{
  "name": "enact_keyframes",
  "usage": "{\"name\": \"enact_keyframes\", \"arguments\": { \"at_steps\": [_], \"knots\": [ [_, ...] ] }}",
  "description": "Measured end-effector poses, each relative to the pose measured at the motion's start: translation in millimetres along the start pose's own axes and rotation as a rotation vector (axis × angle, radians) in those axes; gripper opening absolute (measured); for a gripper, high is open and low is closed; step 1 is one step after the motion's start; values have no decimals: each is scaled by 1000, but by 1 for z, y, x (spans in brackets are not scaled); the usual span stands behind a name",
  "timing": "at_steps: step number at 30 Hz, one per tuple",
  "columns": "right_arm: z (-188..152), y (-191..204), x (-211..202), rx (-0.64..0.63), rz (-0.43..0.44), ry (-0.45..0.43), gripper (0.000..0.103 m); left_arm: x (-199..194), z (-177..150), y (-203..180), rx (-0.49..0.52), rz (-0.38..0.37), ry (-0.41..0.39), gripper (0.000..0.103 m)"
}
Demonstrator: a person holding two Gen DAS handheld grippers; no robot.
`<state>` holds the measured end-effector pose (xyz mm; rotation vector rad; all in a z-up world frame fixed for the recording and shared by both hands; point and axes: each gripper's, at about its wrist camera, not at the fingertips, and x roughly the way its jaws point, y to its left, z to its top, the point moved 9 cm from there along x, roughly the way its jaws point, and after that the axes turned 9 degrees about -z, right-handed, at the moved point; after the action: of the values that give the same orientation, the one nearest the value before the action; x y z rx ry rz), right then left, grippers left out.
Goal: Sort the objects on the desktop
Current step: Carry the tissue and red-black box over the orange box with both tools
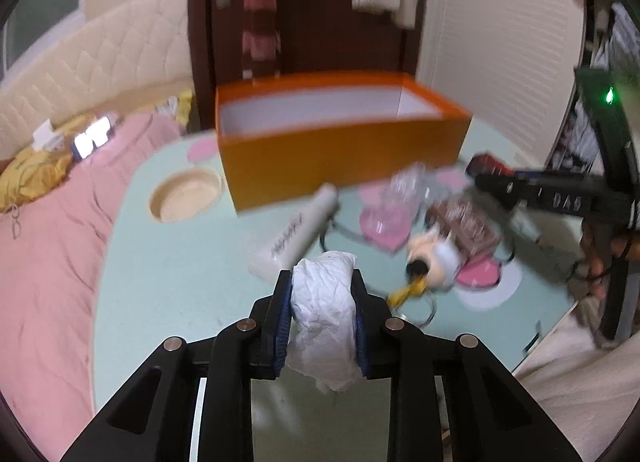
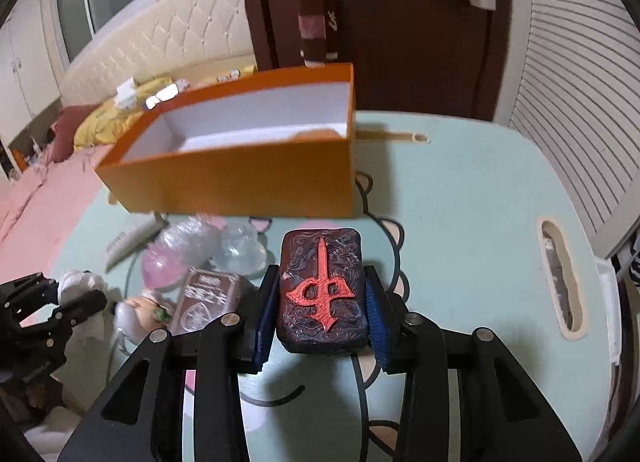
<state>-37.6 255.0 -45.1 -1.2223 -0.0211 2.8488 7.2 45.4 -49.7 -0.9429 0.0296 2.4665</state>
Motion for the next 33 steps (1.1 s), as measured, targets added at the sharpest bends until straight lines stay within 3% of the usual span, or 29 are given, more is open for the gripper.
{"name": "enact_keyframes", "arguments": {
  "at_steps": [6,10,14,20,28,33],
  "knots": [
    [14,12,-16,-4,40,-45,41,-8,29,-1,-1,-29,-48,24],
    [30,20,-21,-17,45,-77,41,-2,58,-2,-13,-63,-63,24],
    [49,26,-21,-28,45,-109,41,6,98,-4,23,-51,-98,24],
    [84,36,-6,-25,65,-122,41,32,142,12,-42,-69,-126,24],
    [104,53,29,-20,74,-96,41,86,125,37,-118,-35,-33,24],
    [96,62,49,-53,48,-77,41,99,115,34,-77,-13,-12,24]
  ]
}}
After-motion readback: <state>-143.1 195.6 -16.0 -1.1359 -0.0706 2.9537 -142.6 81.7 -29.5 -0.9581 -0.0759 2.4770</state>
